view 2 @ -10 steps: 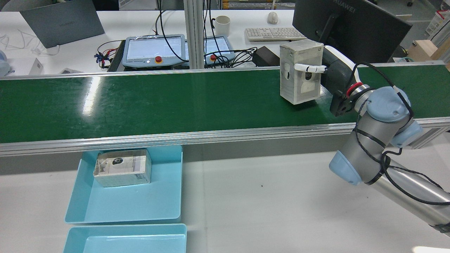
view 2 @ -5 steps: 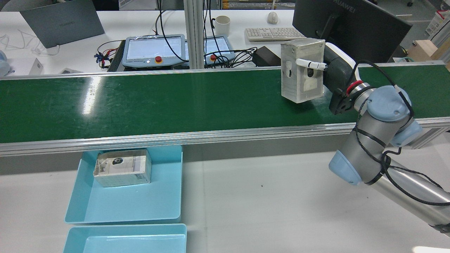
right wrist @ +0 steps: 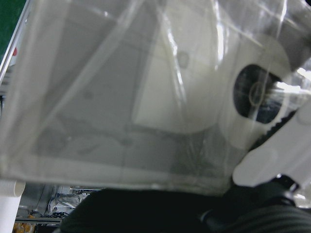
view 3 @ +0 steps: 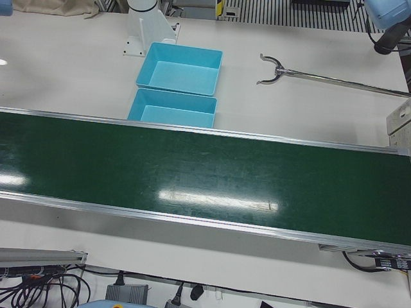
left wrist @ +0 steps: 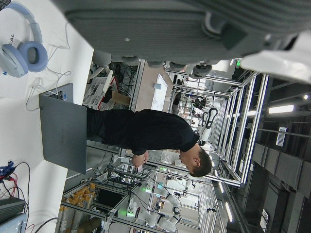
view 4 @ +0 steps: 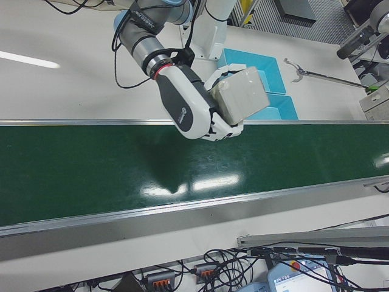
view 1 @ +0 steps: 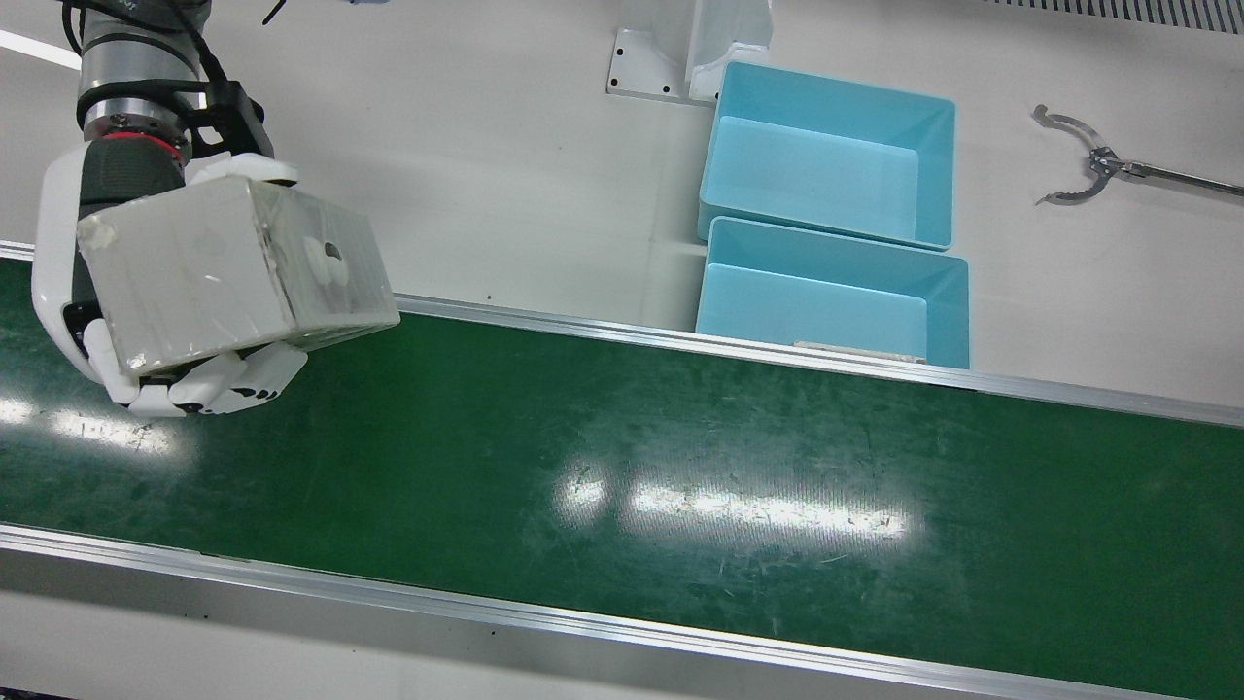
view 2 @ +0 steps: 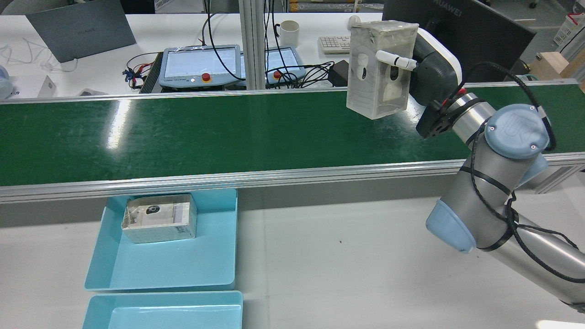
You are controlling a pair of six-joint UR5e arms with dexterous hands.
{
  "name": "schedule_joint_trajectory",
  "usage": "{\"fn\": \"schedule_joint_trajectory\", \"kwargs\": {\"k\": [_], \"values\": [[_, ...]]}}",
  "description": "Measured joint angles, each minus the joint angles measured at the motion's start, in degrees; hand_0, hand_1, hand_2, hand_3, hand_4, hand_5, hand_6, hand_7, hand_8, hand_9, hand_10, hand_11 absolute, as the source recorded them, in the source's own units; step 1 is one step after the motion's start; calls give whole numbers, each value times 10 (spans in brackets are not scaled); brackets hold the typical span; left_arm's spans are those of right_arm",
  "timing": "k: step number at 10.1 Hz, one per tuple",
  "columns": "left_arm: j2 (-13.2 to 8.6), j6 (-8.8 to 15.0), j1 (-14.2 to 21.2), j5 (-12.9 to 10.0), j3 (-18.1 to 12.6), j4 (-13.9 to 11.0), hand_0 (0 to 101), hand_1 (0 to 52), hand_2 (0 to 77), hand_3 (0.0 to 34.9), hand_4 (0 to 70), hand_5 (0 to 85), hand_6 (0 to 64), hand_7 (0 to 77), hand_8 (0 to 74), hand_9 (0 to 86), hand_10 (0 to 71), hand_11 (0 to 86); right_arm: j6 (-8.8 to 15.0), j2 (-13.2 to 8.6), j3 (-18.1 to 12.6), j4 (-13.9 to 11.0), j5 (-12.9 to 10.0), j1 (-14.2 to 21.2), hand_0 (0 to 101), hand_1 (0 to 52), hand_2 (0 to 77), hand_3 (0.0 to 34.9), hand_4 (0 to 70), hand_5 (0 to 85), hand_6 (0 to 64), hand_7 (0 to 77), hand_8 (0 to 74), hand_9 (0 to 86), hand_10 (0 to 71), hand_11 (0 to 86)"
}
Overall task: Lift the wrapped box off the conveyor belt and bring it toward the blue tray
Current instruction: 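Lift the wrapped box off the belt with the right hand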
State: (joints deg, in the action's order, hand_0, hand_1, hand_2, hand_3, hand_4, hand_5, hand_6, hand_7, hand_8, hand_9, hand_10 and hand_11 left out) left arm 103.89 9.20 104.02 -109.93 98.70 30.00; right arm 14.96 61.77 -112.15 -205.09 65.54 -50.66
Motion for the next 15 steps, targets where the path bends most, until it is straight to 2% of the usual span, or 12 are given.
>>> {"fn": "schedule_joint_trajectory", "kwargs": {"k": [1, 2, 3, 5, 7, 8, 10, 11, 12, 14, 15], "values": [[0, 0, 0, 0, 0, 0, 0, 0, 11, 0, 0, 11, 0, 0, 0, 0, 0, 0, 2, -7, -22, 0, -26, 31, 437, 5, 284, 0, 131, 605, 436, 398, 573, 447, 529, 485], [0, 0, 0, 0, 0, 0, 0, 0, 5, 0, 0, 11, 0, 5, 0, 0, 0, 0, 11, -16, -40, 0, -52, 67, 440, 5, 284, 0, 131, 605, 436, 398, 573, 447, 529, 485], [0, 0, 0, 0, 0, 0, 0, 0, 5, 0, 0, 11, 0, 0, 0, 0, 0, 0, 33, -33, -55, 0, -71, 104, 440, 5, 284, 0, 131, 605, 436, 398, 573, 447, 529, 485], [0, 0, 0, 0, 0, 0, 0, 0, 11, 0, 0, 11, 0, 0, 0, 0, 0, 0, 92, -60, -73, 2, -101, 178, 443, 5, 284, 0, 131, 605, 436, 398, 573, 447, 518, 502], [0, 0, 0, 0, 0, 0, 0, 0, 5, 0, 0, 11, 0, 0, 0, 0, 0, 0, 146, -76, -77, 4, -150, 256, 443, 11, 284, 1, 136, 595, 447, 387, 573, 447, 513, 513], [0, 0, 0, 0, 0, 0, 0, 0, 11, 0, 0, 11, 0, 5, 0, 0, 0, 0, 184, -85, -73, 12, -176, 290, 443, 11, 284, 1, 136, 595, 447, 387, 573, 447, 513, 513], [0, 0, 0, 0, 0, 0, 0, 0, 11, 0, 0, 11, 0, 0, 0, 0, 0, 0, 256, -96, -62, 52, -204, 322, 459, 11, 284, 0, 136, 600, 447, 387, 573, 447, 513, 513], [0, 0, 0, 0, 0, 0, 0, 0, 5, 0, 0, 11, 0, 5, 0, 0, 5, 0, 278, -98, -57, 65, -209, 328, 460, 11, 284, 0, 136, 600, 447, 387, 573, 447, 507, 518], [0, 0, 0, 0, 0, 0, 0, 0, 5, 0, 0, 11, 0, 5, 0, 0, 5, 0, 292, -98, -51, 73, -212, 330, 444, 11, 284, 0, 136, 600, 447, 387, 573, 447, 496, 524], [0, 0, 0, 0, 0, 0, 0, 0, 5, 0, 0, 11, 0, 0, 0, 0, 0, 0, 303, -100, -27, 87, -219, 332, 444, 11, 284, 0, 136, 600, 447, 387, 573, 447, 496, 524], [0, 0, 0, 0, 0, 0, 0, 0, 5, 0, 0, 11, 0, 0, 0, 0, 0, 0, 305, -102, -6, 106, -229, 333, 458, 11, 284, 0, 136, 600, 447, 387, 573, 447, 496, 529]]}}
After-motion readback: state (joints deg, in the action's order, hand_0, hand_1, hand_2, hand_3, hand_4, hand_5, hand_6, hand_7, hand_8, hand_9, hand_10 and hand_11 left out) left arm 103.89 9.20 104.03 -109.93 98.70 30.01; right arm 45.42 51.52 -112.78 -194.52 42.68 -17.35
